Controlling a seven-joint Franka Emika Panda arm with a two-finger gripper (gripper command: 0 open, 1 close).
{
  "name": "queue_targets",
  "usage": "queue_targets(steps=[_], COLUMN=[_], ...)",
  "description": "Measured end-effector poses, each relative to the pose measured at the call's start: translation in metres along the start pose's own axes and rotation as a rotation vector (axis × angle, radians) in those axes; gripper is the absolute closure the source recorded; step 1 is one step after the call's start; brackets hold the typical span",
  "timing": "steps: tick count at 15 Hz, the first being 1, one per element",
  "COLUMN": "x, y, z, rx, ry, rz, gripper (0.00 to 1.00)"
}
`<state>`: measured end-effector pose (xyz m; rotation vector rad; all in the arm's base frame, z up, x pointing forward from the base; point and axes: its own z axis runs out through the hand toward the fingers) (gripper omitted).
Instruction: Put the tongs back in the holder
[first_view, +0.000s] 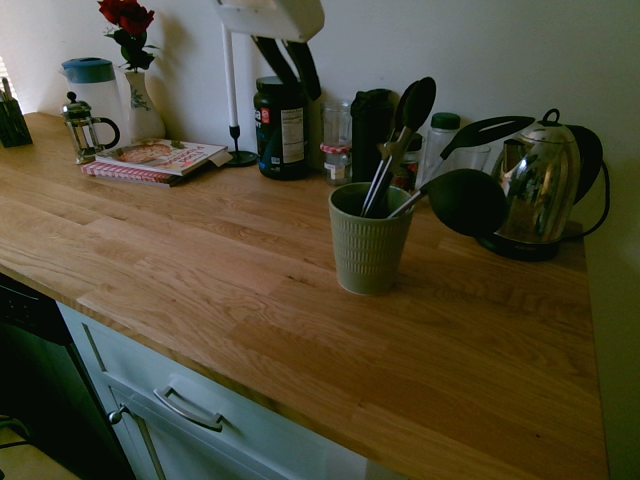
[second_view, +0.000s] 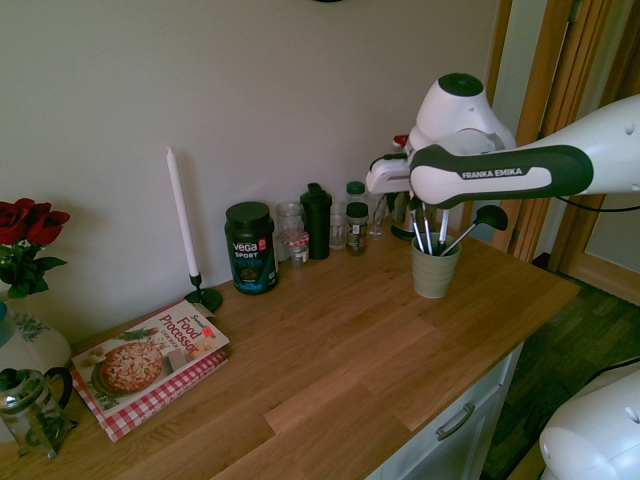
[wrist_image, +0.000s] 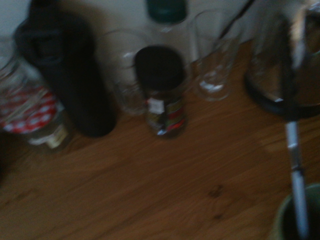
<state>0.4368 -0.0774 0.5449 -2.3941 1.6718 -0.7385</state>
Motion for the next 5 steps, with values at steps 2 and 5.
queue_targets(steps=[2,5], x=[-0.042,-0.083], y=[0.003,0.006], z=[0.027,0.040], rx=[-0.023,-0.063], ry=[-0.116,-0.268], rz=[-0.076,-0.214], gripper=[0.00,0.00])
